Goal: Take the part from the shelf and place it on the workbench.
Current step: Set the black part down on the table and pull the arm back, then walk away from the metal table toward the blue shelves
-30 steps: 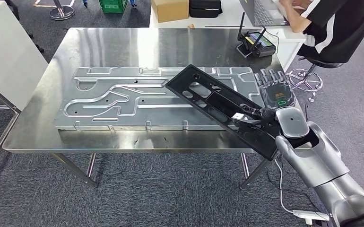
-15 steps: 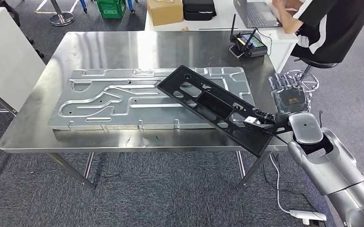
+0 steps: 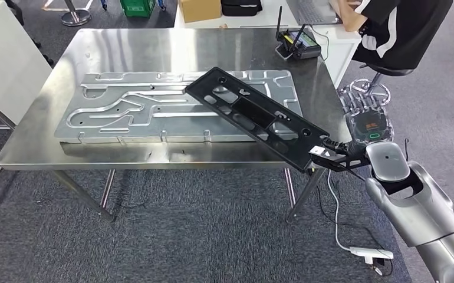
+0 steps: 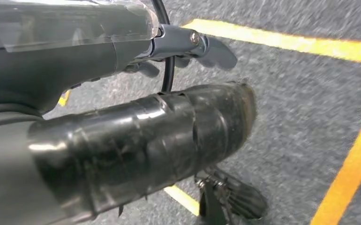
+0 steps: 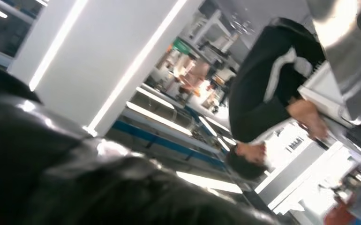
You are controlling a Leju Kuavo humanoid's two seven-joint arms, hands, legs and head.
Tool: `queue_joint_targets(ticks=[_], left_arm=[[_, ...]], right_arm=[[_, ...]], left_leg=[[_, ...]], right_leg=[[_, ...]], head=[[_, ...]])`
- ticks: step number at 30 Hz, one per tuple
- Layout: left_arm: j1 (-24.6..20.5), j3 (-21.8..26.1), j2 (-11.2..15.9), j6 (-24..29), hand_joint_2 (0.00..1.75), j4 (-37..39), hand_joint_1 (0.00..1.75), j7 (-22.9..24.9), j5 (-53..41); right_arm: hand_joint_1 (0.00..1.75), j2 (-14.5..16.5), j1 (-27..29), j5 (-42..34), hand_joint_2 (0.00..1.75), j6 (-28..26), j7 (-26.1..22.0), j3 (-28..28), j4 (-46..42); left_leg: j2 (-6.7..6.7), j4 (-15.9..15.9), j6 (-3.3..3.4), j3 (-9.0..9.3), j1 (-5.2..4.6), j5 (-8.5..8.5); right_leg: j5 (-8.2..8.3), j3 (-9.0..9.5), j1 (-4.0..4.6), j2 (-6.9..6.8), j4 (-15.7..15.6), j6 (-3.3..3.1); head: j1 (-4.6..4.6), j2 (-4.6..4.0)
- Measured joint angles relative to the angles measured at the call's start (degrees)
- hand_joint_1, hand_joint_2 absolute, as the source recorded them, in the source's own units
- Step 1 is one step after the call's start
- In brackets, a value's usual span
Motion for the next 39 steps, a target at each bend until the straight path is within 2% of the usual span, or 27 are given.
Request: queue_joint_targets(ticks=[2, 3, 5, 6, 7, 8, 9, 10, 12, 14, 15, 17, 18, 20, 22, 23, 24, 26, 28, 29, 30, 32, 33, 34, 37, 38, 39], left_arm=[[-0.1, 0.0, 0.0, -0.1, 0.00, 0.0, 0.00, 0.0, 0.0], [-0.1, 0.0, 0.0, -0.2, 0.00, 0.0, 0.00, 0.0, 0.1], [-0.1, 0.0, -0.1, -0.4, 0.00, 0.0, 0.00, 0.0, 0.1], [-0.1, 0.0, -0.1, -0.4, 0.00, 0.0, 0.00, 0.0, 0.1], [0.0, 0.0, -0.1, -0.5, 0.00, 0.0, 0.00, 0.0, 0.1], [0.0, 0.0, -0.1, -0.5, 0.00, 0.0, 0.00, 0.0, 0.1], [0.0, 0.0, -0.1, -0.5, 0.00, 0.0, 0.00, 0.0, 0.1], [0.0, 0.0, -0.1, -0.5, 0.00, 0.0, 0.00, 0.0, 0.1], [-0.1, 0.0, -0.1, -0.5, 0.00, 0.0, 0.00, 0.0, 0.1], [-0.1, 0.0, -0.1, -0.5, 0.00, 0.0, 0.00, 0.0, 0.1], [-0.1, 0.0, -0.1, -0.5, 0.00, 0.0, 0.00, 0.0, 0.1], [0.0, 0.1, -0.1, -0.5, 0.00, 0.0, 0.00, 0.0, 0.1], [0.1, 0.1, -0.1, -0.5, 0.00, 0.0, 0.00, 0.0, 0.1], [0.2, 0.1, -0.2, -0.5, 0.00, 0.0, 0.00, 0.2, 0.1], [0.2, 0.1, -0.3, -0.5, 0.00, 0.0, 0.00, 0.3, 0.1], [0.2, 0.1, -0.3, -0.5, 0.00, 0.0, 0.00, 0.3, 0.1], [0.2, 0.1, -0.3, -0.5, 0.00, 0.0, 0.00, 0.3, 0.1], [0.1, 0.1, -0.3, -0.5, 0.00, 0.0, 0.00, 0.4, 0.1], [0.0, 0.1, -0.3, -0.5, 0.00, 0.0, 0.00, 0.4, 0.1], [0.0, 0.1, -0.3, -0.5, 0.00, 0.0, 0.00, 0.4, 0.1], [-0.1, 0.1, -0.3, -0.5, 0.00, 0.0, 0.00, 0.5, 0.1], [-0.1, 0.1, -0.3, -0.6, 0.00, 0.0, 0.00, 0.5, 0.1], [-0.1, 0.1, -0.3, -0.6, 0.00, 0.0, 0.00, 0.6, 0.1], [-0.1, 0.1, -0.3, -0.7, 0.00, 0.0, 0.00, 0.7, 0.1], [-0.1, 0.1, -0.4, -0.8, 0.00, 0.0, 0.00, 0.8, 0.2], [-0.1, 0.1, -0.4, -0.9, 0.00, 0.0, 0.00, 0.9, 0.2], [-0.1, 0.1, -0.3, -0.9, 0.00, 0.0, 0.00, 0.9, 0.3]], right_arm=[[0.00, -0.6, 0.1, 0.0, 0.00, 0.1, -0.2, 0.0, -0.2], [0.00, -0.9, 0.1, 0.0, 0.00, 0.1, -0.3, 0.0, -0.3], [0.00, -1.7, 0.0, 0.0, 0.00, 0.2, -0.4, -0.1, -0.5], [0.00, -2.0, 0.0, 0.0, 0.00, 0.2, -0.4, -0.1, -0.5], [0.00, -2.1, 0.1, 0.0, 0.00, 0.2, -0.4, -0.1, -0.5], [0.00, -2.2, 0.3, 0.0, 0.00, 0.2, -0.4, -0.1, -0.6], [0.00, -2.3, 0.3, 0.0, 0.00, 0.2, -0.4, -0.1, -0.6], [0.00, -2.3, 0.4, 0.0, 0.00, 0.2, -0.4, -0.1, -0.6], [0.00, -2.4, 0.2, 0.0, 0.00, 0.2, -0.4, -0.1, -0.8], [0.00, -2.4, 0.1, -0.1, 0.00, 0.2, -0.4, -0.2, -1.1], [0.00, -2.5, 0.1, -0.1, 0.00, 0.2, -0.5, -0.3, -1.2], [0.00, -2.7, 0.0, -0.2, 0.00, 0.4, -0.5, -0.4, -1.3], [0.00, -2.7, 0.0, -0.2, 0.00, 0.5, -0.6, -0.4, -1.3], [0.00, -2.7, -0.1, -0.3, 0.00, 0.7, -0.7, -0.4, -1.4], [0.00, -2.8, -0.1, -0.5, 0.00, 0.9, -0.8, -0.4, -1.5], [0.00, -2.8, -0.1, -0.7, 0.00, 1.0, -0.9, -0.4, -1.5], [0.00, -2.8, 0.0, -0.8, 0.00, 1.1, -0.9, -0.4, -1.5], [0.00, -2.8, 0.0, -0.9, 0.00, 1.1, -1.0, -0.4, -1.5], [0.00, -3.0, 0.0, -0.9, 0.00, 1.1, -1.0, -0.4, -1.7], [0.00, -3.2, 0.0, -1.0, 0.00, 1.1, -1.0, -0.4, -1.9], [0.00, -3.4, 0.0, -1.0, 0.00, 1.2, -1.0, -0.4, -2.1], [0.00, -3.7, 0.1, -1.0, 0.00, 1.2, -1.1, -0.5, -2.3], [0.00, -3.8, 0.1, -1.1, 0.00, 1.2, -1.1, -0.5, -2.4], [0.00, -4.0, 0.2, -1.1, 0.00, 1.3, -1.2, -0.5, -2.4], [0.00, -4.3, 0.3, -1.1, 0.00, 1.3, -1.3, -0.5, -2.4], [0.00, -4.4, 0.4, -1.1, 0.00, 1.4, -1.3, -0.5, -2.4], [0.00, -4.4, 0.5, -1.1, 0.00, 1.4, -1.3, -0.5, -2.4]], left_leg=[[0.17, -1.0, 0.41, -0.36, 0.03, 1.38], [0.33, -1.6, 0.78, -0.57, 0.15, 2.25], [0.68, -2.3, 1.22, -1.51, 0.44, 3.91], [0.77, -2.3, 1.29, -2.32, 0.48, 4.56], [0.86, -2.1, 1.17, -3.19, 0.52, 5.16], [0.94, -1.9, 1.00, -4.13, 0.60, 5.72], [0.98, -1.6, 0.78, -5.13, 0.72, 6.23], [1.01, -1.2, 0.47, -6.12, 0.90, 6.68], [1.01, -0.2, -0.30, -7.90, 1.19, 7.39], [0.99, 0.5, -1.17, -8.89, 1.28, 8.15], [0.97, 0.4, -1.58, -9.14, 1.32, 8.65], [0.84, 0.3, -2.38, -9.53, 1.50, 9.41], [0.73, 0.8, -2.67, -10.02, 1.62, 8.55], [0.58, 4.9, -2.98, -11.53, 1.84, 3.63], [0.53, 12.2, -3.10, -13.02, 1.87, -1.80], [0.51, 15.1, -3.11, -13.11, 1.87, -2.79], [0.50, 16.4, -3.08, -12.49, 1.86, -2.51], [0.45, 13.0, -2.85, -8.28, 1.85, 0.16], [0.19, 5.0, -2.43, -2.20, 1.70, 0.44], [0.04, 1.9, -2.23, -0.23, 1.56, -0.07], [-0.08, 0.0, -2.05, 0.75, 1.38, -0.65], [0.01, -0.7, -1.44, 0.42, 1.32, 0.13], [0.17, -1.0, -0.95, 0.07, 1.40, 0.70], [0.35, -1.1, -0.34, -0.45, 1.49, 1.40], [0.78, -1.1, 0.68, -2.58, 1.29, 3.23], [0.85, -1.0, 0.72, -3.41, 1.16, 3.78], [0.89, -0.9, 0.72, -4.27, 1.02, 4.32]], right_leg=[[0.50, -0.15, -0.19, 0.01, -0.3, 0.70], [-0.55, -0.51, -0.23, 0.02, 0.4, 1.00], [-5.57, -1.94, -0.58, -0.01, 4.9, 1.62], [-8.44, -2.77, -0.88, -0.07, 8.5, 1.99], [-10.27, -3.33, -1.24, -0.12, 11.8, 2.38], [-10.77, -3.28, -1.62, -0.16, 14.1, 2.76], [-10.12, -2.45, -1.98, -0.20, 14.7, 3.13], [-8.69, -0.55, -2.30, -0.24, 13.3, 3.48], [-7.30, 5.29, -2.67, -0.35, 6.1, 4.07], [-8.16, 8.99, -2.42, -0.28, 0.3, 3.73], [-8.54, 9.29, -2.09, -0.19, -0.8, 3.27], [-7.60, 8.43, -1.93, -0.29, -1.1, 2.08], [-6.90, 7.91, -1.92, -0.38, -1.3, 1.48], [-5.41, 6.56, -1.94, -0.54, -1.6, 0.47], [-4.07, 4.85, -1.67, -0.51, -1.5, 0.07], [-3.43, 3.91, -1.54, -0.49, -1.4, 0.08], [-2.85, 2.96, -1.46, -0.48, -1.2, 0.14], [-1.81, 1.20, -1.41, -0.45, -0.7, 0.44], [-0.88, -0.04, -1.35, -0.47, -0.3, 1.02], [-0.36, -0.33, -1.33, -0.51, -0.3, 1.37], [0.17, -0.49, -1.36, -0.55, -0.4, 1.75], [1.04, -0.63, -1.45, -0.55, -0.8, 2.48], [0.44, -0.93, -1.51, -0.52, -0.4, 2.74], [-1.22, -1.48, -1.57, -0.50, 0.9, 2.93], [-9.24, -4.13, -1.72, -0.47, 10.7, 3.32], [-10.36, -4.48, -1.72, -0.48, 13.8, 3.44], [-10.21, -4.09, -1.72, -0.48, 15.4, 3.48]], head=[[-0.05, 0.00], [-0.02, 0.01], [0.01, 0.01], [0.03, 0.01], [0.02, 0.00], [0.02, 0.01], [0.01, 0.00], [0.01, 0.00], [0.04, 0.00], [0.02, 0.00], [0.02, 0.00], [0.06, 0.00], [0.03, 0.00], [0.02, 0.00], [0.02, 0.00], [0.03, 0.00], [0.03, 0.00], [0.03, 0.00], [0.04, 0.00], [0.05, 0.00], [0.06, 0.00], [0.06, 0.01], [0.05, 0.01], [0.08, 0.01], [0.15, 0.01], [0.15, 0.01], [0.15, 0.01]])
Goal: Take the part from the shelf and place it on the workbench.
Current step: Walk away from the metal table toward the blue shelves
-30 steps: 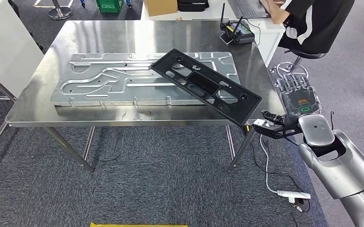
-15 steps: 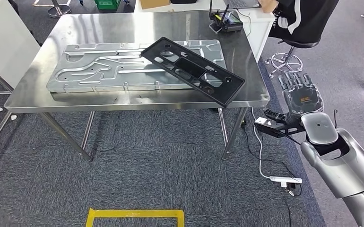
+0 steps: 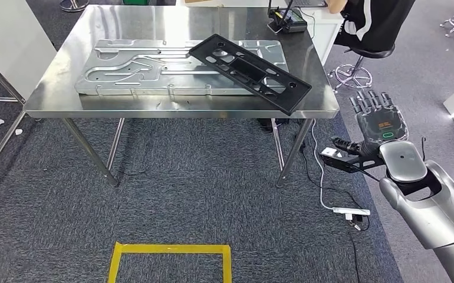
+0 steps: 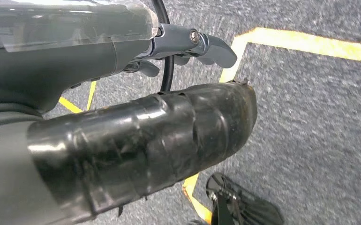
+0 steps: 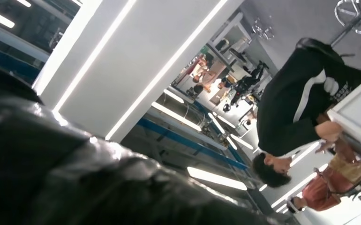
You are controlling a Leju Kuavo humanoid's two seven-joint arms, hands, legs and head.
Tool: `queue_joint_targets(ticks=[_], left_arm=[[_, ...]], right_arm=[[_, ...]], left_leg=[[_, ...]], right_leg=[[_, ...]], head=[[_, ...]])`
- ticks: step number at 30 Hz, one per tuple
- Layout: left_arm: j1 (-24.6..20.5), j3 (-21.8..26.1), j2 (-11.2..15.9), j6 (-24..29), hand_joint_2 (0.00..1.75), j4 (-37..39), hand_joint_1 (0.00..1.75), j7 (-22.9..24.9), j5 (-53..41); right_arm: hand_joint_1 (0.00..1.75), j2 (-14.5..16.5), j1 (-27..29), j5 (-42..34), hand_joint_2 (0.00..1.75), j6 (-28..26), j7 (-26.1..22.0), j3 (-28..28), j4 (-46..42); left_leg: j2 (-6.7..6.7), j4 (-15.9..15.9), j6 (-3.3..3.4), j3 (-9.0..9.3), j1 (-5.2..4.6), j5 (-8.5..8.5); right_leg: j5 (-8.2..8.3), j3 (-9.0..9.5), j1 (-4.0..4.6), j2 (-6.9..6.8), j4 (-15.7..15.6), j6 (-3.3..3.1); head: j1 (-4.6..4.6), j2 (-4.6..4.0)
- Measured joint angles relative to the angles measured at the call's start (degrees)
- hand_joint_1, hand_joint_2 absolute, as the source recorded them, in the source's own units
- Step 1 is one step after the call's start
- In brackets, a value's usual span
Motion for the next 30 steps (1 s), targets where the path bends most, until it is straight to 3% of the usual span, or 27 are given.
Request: queue_joint_targets(ticks=[1, 3, 5, 7, 9, 10, 13, 14, 15, 16, 18, 20, 21, 23, 24, 25, 26, 28, 29, 30], left_arm=[[0.0, 0.0, 0.0, 0.0, 0.00, 0.0, 0.00, 0.0, 0.0], [-0.1, 0.0, 0.0, 0.0, 0.00, 0.0, 0.00, 0.0, 0.0], [0.0, 0.0, -0.2, 0.0, 0.00, 0.0, 0.00, 0.0, 0.0], [0.0, 0.0, -0.3, 0.0, 0.00, 0.0, 0.00, 0.0, 0.1], [0.0, 0.0, -0.3, 0.0, 0.00, 0.0, 0.00, 0.0, 0.1], [0.0, 0.0, -0.3, 0.0, 0.00, 0.0, 0.00, 0.0, 0.1], [0.0, 0.1, -0.3, -0.1, 0.00, 0.0, 0.00, 0.0, 0.1], [0.0, 0.1, -0.3, -0.1, 0.00, 0.0, 0.00, 0.0, 0.2], [0.0, 0.1, -0.3, -0.1, 0.00, 0.0, 0.00, 0.0, 0.3], [0.0, 0.1, -0.3, -0.1, 0.00, 0.0, 0.00, 0.0, 0.4], [0.0, 0.1, -0.2, -0.1, 0.00, 0.0, 0.00, 0.0, 0.5], [0.0, 0.1, -0.2, -0.1, 0.00, 0.0, 0.00, 0.0, 0.6], [-0.1, 0.1, -0.2, -0.2, 0.00, 0.0, 0.00, 0.0, 0.6], [0.0, 0.1, -0.2, -0.2, 0.00, 0.0, 0.00, 0.0, 0.6], [0.0, 0.1, -0.2, -0.2, 0.00, 0.0, 0.00, 0.0, 0.5], [-0.1, 0.1, -0.3, -0.2, 0.00, 0.0, 0.00, -0.1, 0.5], [-0.1, 0.1, -0.3, -0.3, 0.00, 0.0, 0.00, -0.1, 0.5], [-0.1, 0.1, -0.2, -0.3, 0.00, 0.0, 0.00, -0.1, 0.5], [-0.1, 0.1, -0.2, -0.3, 0.00, 0.0, 0.00, -0.1, 0.5], [0.0, 0.1, -0.2, -0.4, 0.00, 0.0, 0.00, -0.2, 0.4]], right_arm=[[0.00, 0.0, 0.0, 0.0, 0.00, 0.0, 0.0, 0.0, 0.0], [0.00, 0.0, -0.1, 0.0, 0.00, 0.0, 0.0, 0.0, 0.0], [0.00, 0.0, -0.3, -0.1, 0.00, 0.0, 0.0, 0.0, -0.1], [0.00, 0.0, -0.4, -0.2, 0.00, 0.0, 0.0, 0.0, -0.1], [0.00, 0.0, -0.5, -0.3, 0.00, 0.0, 0.0, 0.0, -0.1], [0.00, 0.0, -0.5, -0.4, 0.00, 0.0, 0.0, 0.0, -0.2], [0.00, 0.1, -0.5, -0.6, 0.00, 0.0, 0.0, 0.0, -0.2], [0.00, 0.1, -0.4, -0.7, 0.00, 0.0, 0.0, 0.0, -0.2], [0.00, 0.1, -0.4, -0.7, 0.00, 0.0, 0.0, 0.0, -0.2], [0.00, 0.1, -0.4, -0.7, 0.00, 0.0, 0.0, 0.0, -0.2], [0.00, 0.1, -0.4, -0.7, 0.00, 0.0, 0.0, 0.0, -0.2], [0.00, 0.1, -0.4, -0.8, 0.00, 0.0, 0.0, 0.0, -0.3], [0.00, 0.0, -0.4, -0.8, 0.00, -0.1, 0.0, 0.0, -0.3], [0.00, 0.0, -0.4, -0.8, 0.00, -0.1, 0.0, 0.0, -0.4], [0.00, 0.0, -0.4, -0.8, 0.00, -0.1, 0.0, 0.0, -0.4], [0.00, 0.0, -0.4, -0.8, 0.00, -0.1, 0.0, 0.0, -0.4], [0.00, -0.1, -0.3, -0.8, 0.00, -0.1, 0.0, 0.0, -0.4], [0.00, -0.1, -0.3, -0.8, 0.00, -0.1, 0.1, 0.0, -0.3], [0.00, -0.2, -0.2, -0.8, 0.00, -0.1, 0.1, 0.0, -0.2], [0.00, -0.2, -0.1, -0.8, 0.00, -0.1, 0.2, 0.0, -0.2]], left_leg=[[0.01, 0.2, -0.02, -0.84, -0.12, 0.49], [0.00, 0.7, -0.16, -2.23, -0.31, 1.26], [-0.01, 1.1, -0.57, -3.06, -0.47, 2.04], [0.00, 0.8, -1.22, -3.40, -0.39, 3.03], [-0.15, 1.0, -1.91, -3.89, -0.31, 2.86], [-0.30, 2.1, -2.22, -4.41, -0.30, 1.38], [-0.60, 11.0, -3.04, -6.76, 0.22, -6.55], [-0.60, 14.2, -3.32, -7.20, 0.46, -7.92], [-0.59, 16.2, -3.61, -7.04, 0.69, -7.86], [-0.58, 16.3, -3.91, -6.00, 0.90, -6.56], [-0.64, 11.2, -4.47, -1.37, 1.37, -3.79], [-0.98, 3.9, -4.40, 3.68, 1.35, -4.39], [-1.18, 1.7, -4.09, 4.87, 1.22, -5.25], [-1.28, 1.0, -2.89, 4.69, 0.94, -5.25], [-1.16, 0.9, -2.32, 4.30, 0.96, -4.77], [-0.98, 0.9, -1.65, 3.82, 0.98, -4.15], [-0.77, 0.9, -1.03, 3.16, 1.00, -3.44], [-0.43, 0.9, -0.32, 1.53, 0.70, -2.01], [-0.32, 1.0, -0.14, 0.61, 0.46, -1.31], [-0.27, 1.0, -0.04, -0.34, 0.18, -0.61]], right_leg=[[1.14, 1.35, 0.02, 0.00, -0.4, -0.08], [3.36, 6.76, 0.25, 0.00, -6.7, -0.69], [3.05, 11.91, 0.72, -0.08, -14.4, -1.47], [2.65, 13.39, 1.17, -0.14, -17.5, -2.03], [3.90, 12.94, 0.87, -0.30, -18.4, -2.66], [4.64, 12.55, 0.65, -0.42, -18.9, -3.07], [6.75, 10.34, 0.43, -0.61, -19.2, -3.61], [7.39, 9.39, 0.39, -0.60, -19.0, -3.46], [8.02, 8.38, 0.29, -0.60, -18.8, -3.25], [8.60, 7.30, 0.10, -0.60, -18.5, -2.94], [9.54, 5.19, -0.34, -0.59, -17.5, -2.11], [10.31, 3.67, -0.49, -0.55, -16.4, -1.21], [10.73, 3.31, -0.44, -0.55, -16.1, -0.77], [11.74, 3.09, -0.47, -0.53, -16.3, 0.07], [11.43, 2.86, -0.60, -0.51, -16.1, 0.36], [10.07, 2.41, -0.71, -0.46, -15.3, 0.56], [7.52, 1.69, -0.78, -0.41, -13.2, 0.68], [1.38, -0.03, -0.70, -0.35, -6.2, 0.79], [-0.37, -0.57, -0.61, -0.34, -2.5, 0.79], [-0.56, -0.47, -0.50, -0.33, -0.1, 0.68]], head=[[0.00, -0.01], [-0.01, -0.01], [-0.02, -0.01], [-0.02, -0.01], [-0.02, -0.01], [-0.04, -0.01], [-0.07, -0.01], [-0.07, -0.01], [-0.07, -0.01], [-0.07, -0.01], [-0.08, -0.01], [-0.08, 0.00], [-0.06, 0.00], [-0.01, 0.01], [0.02, 0.01], [0.04, 0.01], [0.06, 0.01], [0.07, 0.01], [0.05, 0.01], [0.05, 0.00]])
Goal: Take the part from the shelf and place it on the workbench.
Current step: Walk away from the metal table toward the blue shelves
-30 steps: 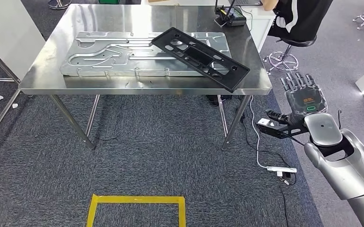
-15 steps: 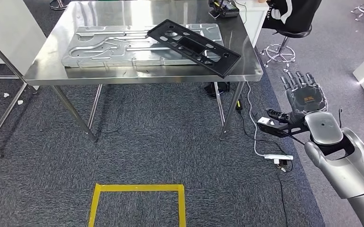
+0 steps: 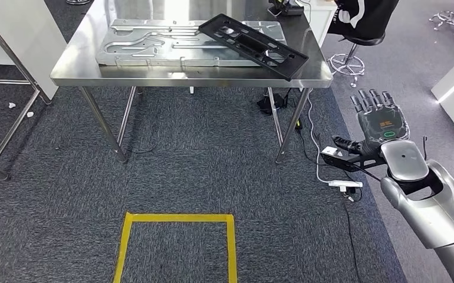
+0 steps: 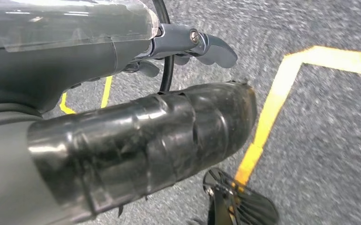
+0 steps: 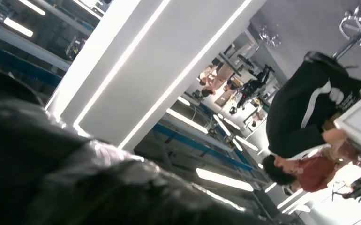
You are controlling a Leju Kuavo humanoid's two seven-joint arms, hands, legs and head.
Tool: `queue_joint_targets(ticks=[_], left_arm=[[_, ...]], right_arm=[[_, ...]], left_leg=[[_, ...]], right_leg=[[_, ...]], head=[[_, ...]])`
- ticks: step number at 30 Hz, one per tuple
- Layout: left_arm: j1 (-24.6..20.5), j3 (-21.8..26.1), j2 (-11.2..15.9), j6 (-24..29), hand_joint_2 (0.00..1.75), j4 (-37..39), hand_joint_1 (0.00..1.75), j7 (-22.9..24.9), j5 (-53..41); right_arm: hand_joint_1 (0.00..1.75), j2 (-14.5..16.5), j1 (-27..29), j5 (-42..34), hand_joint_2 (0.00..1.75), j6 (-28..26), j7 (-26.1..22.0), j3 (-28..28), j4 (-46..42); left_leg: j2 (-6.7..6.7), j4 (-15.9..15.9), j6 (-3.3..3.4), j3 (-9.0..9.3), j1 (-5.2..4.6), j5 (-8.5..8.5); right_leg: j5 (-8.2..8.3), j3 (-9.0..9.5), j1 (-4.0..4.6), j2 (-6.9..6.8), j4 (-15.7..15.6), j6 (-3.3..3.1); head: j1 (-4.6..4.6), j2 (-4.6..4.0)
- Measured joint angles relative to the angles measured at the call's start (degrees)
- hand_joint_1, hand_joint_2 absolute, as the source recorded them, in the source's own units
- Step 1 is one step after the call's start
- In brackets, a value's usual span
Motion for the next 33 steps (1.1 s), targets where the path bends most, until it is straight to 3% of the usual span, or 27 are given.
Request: queue_joint_targets(ticks=[1, 3, 5, 7, 9, 10, 11, 13, 14, 15, 17, 18, 19, 21, 22, 24, 25, 26, 27, 29, 30, 31, 32, 33], left_arm=[[0.0, 0.0, 0.0, 0.0, 0.00, 0.0, 0.00, 0.0, 0.0], [0.0, 0.0, 0.0, 0.0, 0.00, 0.0, 0.00, -0.1, 0.0], [-0.1, 0.0, -0.2, -0.1, 0.00, 0.0, 0.00, -0.3, 0.0], [0.0, 0.0, -0.3, -0.2, 0.00, 0.0, 0.00, -0.3, 0.0], [0.1, 0.0, -0.3, -0.2, 0.00, 0.0, 0.00, -0.4, -0.1], [0.1, 0.0, -0.3, -0.2, 0.00, 0.0, 0.00, -0.4, -0.1], [0.1, 0.0, -0.3, -0.2, 0.00, 0.0, 0.00, -0.4, -0.2], [0.1, 0.0, -0.3, -0.3, 0.00, 0.0, 0.00, -0.5, -0.3], [0.1, 0.0, -0.3, -0.3, 0.00, 0.0, 0.00, -0.5, -0.4], [0.1, 0.0, -0.3, -0.4, 0.00, 0.0, 0.00, -0.5, -0.5], [0.1, 0.0, -0.1, -0.4, 0.00, 0.0, 0.00, -0.5, -0.5], [0.0, 0.0, -0.1, -0.4, 0.00, 0.0, 0.00, -0.5, -0.5], [0.0, 0.0, 0.0, -0.4, 0.00, 0.0, 0.00, -0.5, -0.5], [0.0, 0.0, 0.0, -0.5, 0.00, 0.0, 0.00, -0.6, -0.5], [0.0, 0.0, 0.0, -0.6, 0.00, 0.0, 0.00, -0.6, -0.5], [0.0, 0.0, 0.0, -0.7, 0.00, 0.0, 0.00, -0.8, -0.5], [-0.1, 0.0, 0.0, -0.8, 0.00, 0.0, 0.00, -0.8, -0.5], [-0.1, 0.0, 0.0, -0.8, 0.00, 0.0, 0.00, -0.8, -0.5], [-0.1, 0.0, 0.0, -0.9, 0.00, 0.0, 0.00, -0.9, -0.5], [0.0, 0.0, 0.0, -0.9, 0.00, 0.0, 0.00, -0.9, -0.4], [0.0, 0.0, 0.0, -0.9, 0.00, 0.0, 0.00, -0.9, -0.4], [0.0, 0.0, 0.0, -0.9, 0.00, 0.0, 0.00, -0.9, -0.4], [-0.1, 0.0, 0.0, -0.9, 0.00, 0.0, 0.00, -0.9, -0.4], [-0.1, 0.0, 0.0, -0.9, 0.00, 0.0, 0.00, -0.9, -0.4]], right_arm=[[0.00, 0.0, 0.1, 0.0, 0.00, 0.0, 0.0, 0.0, 0.1], [0.00, 0.0, 0.1, 0.0, 0.00, 0.0, 0.0, 0.0, 0.1], [0.00, -0.1, -0.1, 0.0, 0.00, -0.1, 0.0, 0.0, 0.1], [0.00, -0.3, -0.3, -0.1, 0.00, -0.2, 0.1, -0.1, 0.1], [0.00, -0.5, -0.3, -0.1, 0.00, -0.2, 0.2, -0.1, 0.1], [0.00, -0.5, -0.3, -0.1, 0.00, -0.2, 0.2, -0.1, 0.1], [0.00, -0.5, -0.3, -0.1, 0.00, -0.2, 0.2, -0.1, 0.2], [0.00, -0.5, -0.3, -0.1, 0.00, -0.3, 0.3, -0.1, 0.2], [0.00, -0.5, -0.2, -0.1, 0.00, -0.3, 0.3, -0.1, 0.3], [0.00, -0.5, -0.2, -0.1, 0.00, -0.3, 0.3, -0.1, 0.3], [0.00, -0.5, -0.1, -0.1, 0.00, -0.3, 0.3, -0.1, 0.3], [0.00, -0.5, 0.0, -0.1, 0.00, -0.3, 0.3, -0.1, 0.4], [0.00, -0.5, 0.0, -0.1, 0.00, -0.3, 0.3, -0.1, 0.4], [0.00, -0.6, -0.1, -0.1, 0.00, -0.3, 0.3, -0.2, 0.4], [0.00, -0.6, -0.2, -0.1, 0.00, -0.3, 0.3, -0.2, 0.4], [0.00, -0.7, -0.2, -0.1, 0.00, -0.3, 0.2, -0.2, 0.5], [0.00, -0.7, -0.2, -0.1, 0.00, -0.3, 0.2, -0.2, 0.5], [0.00, -0.7, -0.2, -0.1, 0.00, -0.3, 0.2, -0.2, 0.6], [0.00, -0.7, -0.3, -0.1, 0.00, -0.3, 0.2, -0.2, 0.7], [0.00, -0.7, -0.3, -0.1, 0.00, -0.2, 0.1, -0.2, 0.8], [0.00, -0.7, -0.3, -0.1, 0.00, -0.2, 0.1, -0.2, 0.9], [0.00, -0.7, -0.2, -0.1, 0.00, -0.2, 0.1, -0.2, 1.0], [0.00, -0.7, -0.2, -0.1, 0.00, -0.2, 0.1, -0.2, 1.1], [0.00, -0.7, -0.2, -0.1, 0.00, -0.3, 0.1, -0.2, 1.1]], left_leg=[[0.03, 0.1, 0.07, -0.94, -0.29, 0.68], [0.03, 0.1, 0.11, -2.64, -0.77, 2.02], [0.01, 0.2, -0.10, -3.66, -1.12, 3.21], [0.04, -0.2, -0.53, -3.95, -1.10, 4.46], [-0.02, -0.6, -1.10, -4.16, -0.96, 5.24], [-0.12, -0.1, -1.41, -4.59, -0.94, 4.24], [-0.23, 1.5, -1.72, -5.22, -0.91, 2.08], [-0.35, 7.6, -2.19, -6.73, -0.59, -4.14], [-0.35, 11.2, -2.38, -7.20, -0.41, -6.17], [-0.35, 14.2, -2.51, -7.28, -0.27, -6.62], [-0.35, 15.8, -2.68, -5.45, -0.12, -3.70], [-0.36, 13.9, -2.70, -3.24, -0.07, -2.10], [-0.40, 10.2, -2.70, 0.03, -0.05, -1.89], [-0.66, 2.1, -2.35, 5.88, -0.17, -4.40], [-0.77, -0.4, -2.03, 7.40, -0.30, -5.67], [-0.66, -1.4, -1.03, 7.08, -0.40, -5.41], [-0.50, -1.4, -0.52, 6.58, -0.35, -4.73], [-0.28, -1.6, 0.01, 5.96, -0.29, -3.95], [-0.06, -1.6, 0.39, 5.22, -0.24, -3.16], [0.18, -1.5, 0.79, 3.40, -0.42, -1.67], [0.24, -1.3, 0.82, 2.32, -0.54, -0.94], [0.27, -1.1, 0.83, 1.19, -0.66, -0.25], [0.27, -0.8, 0.81, 0.07, -0.77, 0.36], [0.26, -0.5, 0.76, -0.96, -0.86, 0.92]], right_leg=[[0.98, 0.92, 0.15, 0.01, 0.8, -0.26], [3.69, 5.68, 0.72, 0.07, -3.4, -1.33], [3.03, 12.47, 1.59, 0.05, -12.2, -2.60], [1.84, 15.84, 2.24, 0.02, -17.6, -3.32], [3.06, 15.40, 2.24, -0.11, -18.7, -3.77], [3.87, 14.93, 2.06, -0.23, -19.2, -4.13], [4.77, 14.23, 1.82, -0.35, -19.6, -4.41], [6.38, 12.40, 1.60, -0.39, -19.8, -4.67], [7.14, 11.32, 1.59, -0.38, -19.6, -4.58], [7.90, 10.16, 1.57, -0.36, -19.4, -4.45], [9.36, 7.62, 1.47, -0.34, -18.6, -4.08], [9.96, 6.42, 1.40, -0.33, -18.1, -3.82], [10.44, 5.36, 1.39, -0.32, -17.6, -3.52], [11.28, 4.05, 1.44, -0.35, -16.5, -2.84], [11.76, 3.78, 1.48, -0.39, -16.3, -2.49], [12.57, 3.51, 1.34, -0.37, -16.3, -1.79], [11.77, 3.18, 1.24, -0.30, -15.9, -1.49], [9.80, 2.64, 1.12, -0.19, -14.5, -1.22], [6.83, 1.90, 1.02, -0.09, -12.1, -0.98], [1.16, 0.43, 0.95, 0.00, -4.9, -0.57], [0.18, 0.12, 0.93, 0.00, -1.6, -0.45], [0.68, 0.43, 0.92, 0.01, 0.5, -0.43], [2.18, 1.55, 0.94, 0.02, 0.8, -0.54], [3.86, 3.71, 1.01, 0.05, -1.0, -0.79]], head=[[-0.01, -0.01], [-0.02, 0.00], [-0.05, 0.00], [-0.01, 0.01], [0.08, 0.01], [0.06, 0.01], [0.05, 0.00], [0.01, -0.01], [0.01, -0.01], [0.01, 0.00], [0.00, 0.00], [-0.01, 0.00], [-0.02, -0.01], [0.02, -0.01], [0.03, -0.01], [0.05, 0.00], [0.08, 0.01], [0.10, 0.01], [0.11, 0.00], [0.12, -0.01], [0.12, -0.01], [0.12, -0.01], [0.11, -0.01], [0.12, -0.01]])
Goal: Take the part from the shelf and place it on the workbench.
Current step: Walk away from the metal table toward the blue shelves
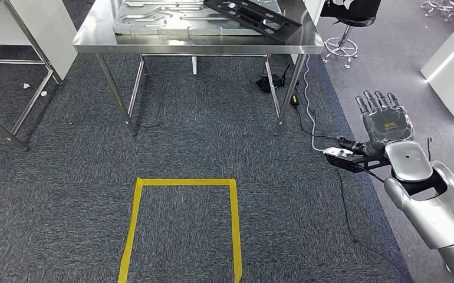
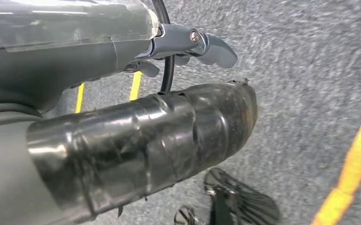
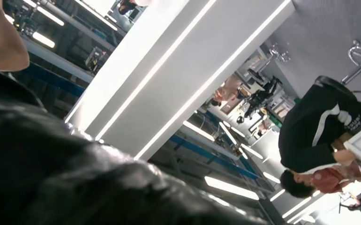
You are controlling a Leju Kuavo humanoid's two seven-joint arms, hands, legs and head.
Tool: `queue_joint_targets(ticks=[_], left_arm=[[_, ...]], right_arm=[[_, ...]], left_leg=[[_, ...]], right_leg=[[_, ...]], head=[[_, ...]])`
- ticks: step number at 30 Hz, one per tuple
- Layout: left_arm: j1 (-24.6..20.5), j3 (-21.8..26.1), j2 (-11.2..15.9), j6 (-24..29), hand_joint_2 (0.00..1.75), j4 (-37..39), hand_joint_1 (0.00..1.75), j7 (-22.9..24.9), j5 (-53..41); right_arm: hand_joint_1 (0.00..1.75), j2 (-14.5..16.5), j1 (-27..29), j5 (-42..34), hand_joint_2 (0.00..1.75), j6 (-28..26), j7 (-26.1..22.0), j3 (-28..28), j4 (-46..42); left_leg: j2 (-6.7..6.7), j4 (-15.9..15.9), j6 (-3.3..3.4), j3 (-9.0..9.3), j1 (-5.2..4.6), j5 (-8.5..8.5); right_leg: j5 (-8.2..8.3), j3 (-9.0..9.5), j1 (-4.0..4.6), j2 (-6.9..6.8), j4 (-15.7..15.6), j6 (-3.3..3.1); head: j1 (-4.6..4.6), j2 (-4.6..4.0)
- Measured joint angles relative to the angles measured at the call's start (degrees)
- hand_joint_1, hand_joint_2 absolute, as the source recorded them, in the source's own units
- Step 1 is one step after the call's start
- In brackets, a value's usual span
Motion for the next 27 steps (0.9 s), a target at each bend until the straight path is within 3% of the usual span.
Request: queue_joint_targets(ticks=[1, 3, 4, 5, 7, 9, 11, 12, 13, 14, 15, 16, 17, 19, 21, 23, 25, 27], left_arm=[[0.0, 0.0, 0.0, 0.0, 0.00, 0.0, 0.00, 0.0, 0.0], [0.0, 0.0, -0.2, -0.1, 0.00, 0.0, 0.00, 0.0, 0.0], [0.0, 0.0, -0.2, -0.1, 0.00, 0.0, 0.00, 0.0, 0.0], [0.0, 0.0, -0.2, -0.1, 0.00, 0.0, 0.00, 0.0, 0.0], [0.1, 0.0, -0.2, -0.1, 0.00, 0.0, 0.00, -0.1, 0.0], [0.1, 0.0, -0.2, 0.0, 0.00, 0.0, 0.00, -0.1, 0.0], [0.2, 0.0, -0.3, 0.0, 0.00, 0.0, 0.00, -0.2, -0.1], [0.2, 0.0, -0.3, 0.0, 0.00, 0.0, 0.00, -0.4, -0.1], [0.2, 0.0, -0.3, 0.0, 0.00, 0.0, 0.00, -0.6, -0.2], [0.2, 0.0, -0.2, 0.0, 0.00, 0.0, 0.00, -0.8, -0.2], [0.1, 0.0, -0.2, 0.0, 0.00, 0.0, 0.00, -0.8, -0.2], [0.1, 0.0, -0.2, 0.0, 0.00, 0.0, 0.00, -0.7, -0.2], [0.1, 0.0, -0.1, 0.1, 0.00, 0.0, 0.00, -0.6, -0.1], [0.1, 0.0, -0.1, 0.1, 0.00, 0.0, 0.00, -0.5, -0.1], [0.1, 0.0, -0.1, 0.2, 0.00, 0.0, 0.00, -0.5, 0.0], [0.1, 0.0, -0.2, 0.2, 0.00, 0.0, 0.00, -0.5, -0.1], [0.2, 0.0, -0.2, 0.3, 0.00, 0.0, 0.00, -0.5, -0.1], [0.3, 0.0, -0.2, 0.4, 0.00, 0.0, 0.00, -0.6, -0.2]], right_arm=[[0.00, 0.0, -0.1, 0.0, 0.00, 0.0, 0.0, 0.0, 0.0], [0.00, 0.0, -0.4, 0.0, 0.00, 0.0, 0.0, 0.0, 0.0], [0.00, 0.0, -0.6, 0.0, 0.00, -0.1, 0.0, 0.0, 0.0], [0.00, 0.0, -0.7, 0.0, 0.00, -0.1, 0.0, 0.0, 0.0], [0.00, 0.0, -0.8, 0.0, 0.00, 0.0, -0.1, 0.0, 0.1], [0.00, 0.2, -0.9, 0.0, 0.00, 0.0, -0.1, 0.0, 0.1], [0.00, 0.3, -0.9, 0.0, 0.00, 0.0, -0.2, 0.0, 0.1], [0.00, 0.4, -0.8, 0.0, 0.00, -0.1, -0.2, 0.0, 0.1], [0.00, 0.4, -0.7, 0.0, 0.00, -0.1, -0.2, 0.0, 0.1], [0.00, 0.5, -0.5, 0.0, 0.00, -0.1, -0.2, 0.0, 0.1], [0.00, 0.5, -0.4, 0.0, 0.00, -0.1, -0.2, 0.0, 0.1], [0.00, 0.5, -0.2, 0.0, 0.00, -0.1, -0.2, 0.0, 0.1], [0.00, 0.5, -0.2, 0.0, 0.00, -0.1, -0.2, -0.1, 0.1], [0.00, 0.5, -0.1, 0.0, 0.00, -0.2, -0.2, -0.1, 0.1], [0.00, 0.5, 0.0, 0.0, 0.00, -0.3, -0.3, -0.2, 0.1], [0.00, 0.5, 0.3, 0.0, 0.00, -0.4, -0.3, -0.2, 0.1], [0.00, 0.5, 0.6, 0.1, 0.00, -0.5, -0.3, -0.2, 0.1], [0.00, 0.5, 1.1, 0.2, 0.00, -0.7, -0.2, -0.2, 0.1]], left_leg=[[-0.02, 0.3, -0.06, -0.79, -0.08, 0.49], [-0.06, 0.6, -0.41, -1.76, -0.25, 1.43], [-0.05, 0.6, -0.67, -2.02, -0.19, 2.01], [-0.05, 0.4, -1.02, -2.24, -0.14, 2.67], [-0.21, 0.4, -1.72, -2.80, 0.03, 2.74], [-0.44, 3.3, -2.37, -4.07, 0.17, -1.35], [-0.51, 9.9, -2.91, -5.74, 0.62, -6.89], [-0.50, 13.2, -3.19, -6.25, 0.87, -7.88], [-0.49, 15.6, -3.47, -6.33, 1.11, -7.23], [-0.47, 16.5, -3.74, -5.79, 1.32, -5.25], [-0.47, 15.7, -3.98, -4.40, 1.52, -3.02], [-0.50, 13.2, -4.16, -2.00, 1.72, -1.94], [-0.57, 9.2, -4.27, 1.11, 1.80, -2.36], [-0.76, 2.4, -3.87, 5.78, 1.74, -5.55], [-0.80, 0.4, -2.88, 6.58, 1.56, -6.65], [-0.54, 0.3, -1.91, 6.13, 1.61, -5.75], [-0.28, 0.2, -1.33, 5.38, 1.63, -4.76], [-0.23, 0.3, -1.19, 4.40, 1.48, -3.94]], right_leg=[[0.82, 3.12, 0.17, 0.04, -3.5, -0.45], [-0.40, 9.56, 0.63, 0.00, -12.4, -1.48], [-1.24, 11.39, 0.91, -0.02, -15.4, -1.92], [-1.51, 12.05, 1.11, -0.06, -17.1, -2.25], [-0.14, 11.32, 0.92, -0.22, -18.1, -2.92], [1.60, 10.00, 0.50, -0.42, -18.7, -3.65], [3.08, 8.10, 0.49, -0.39, -18.5, -3.97], [3.76, 7.01, 0.47, -0.35, -18.4, -3.86], [4.43, 5.87, 0.40, -0.33, -18.2, -3.67], [5.05, 4.68, 0.28, -0.31, -18.0, -3.40], [5.67, 3.46, 0.11, -0.33, -17.6, -3.05], [6.18, 2.36, -0.06, -0.34, -17.0, -2.65], [6.52, 1.38, -0.16, -0.33, -16.3, -2.28], [7.04, 0.20, -0.08, -0.32, -15.0, -1.51], [7.69, -0.06, -0.15, -0.36, -14.7, -0.69], [6.69, -0.60, -0.46, -0.31, -13.6, -0.05], [2.50, -2.65, -0.56, -0.18, -8.2, 0.34], [-1.54, -4.82, -0.55, -0.12, -1.2, 0.56]], head=[[-0.01, 0.00], [-0.03, 0.00], [-0.04, 0.00], [-0.04, 0.00], [-0.03, 0.00], [-0.07, 0.00], [-0.09, 0.00], [-0.09, 0.00], [-0.09, 0.00], [-0.09, 0.00], [-0.10, 0.00], [-0.11, 0.00], [-0.10, 0.00], [-0.07, 0.00], [0.00, 0.00], [0.03, 0.00], [0.03, 0.00], [0.02, 0.00]])
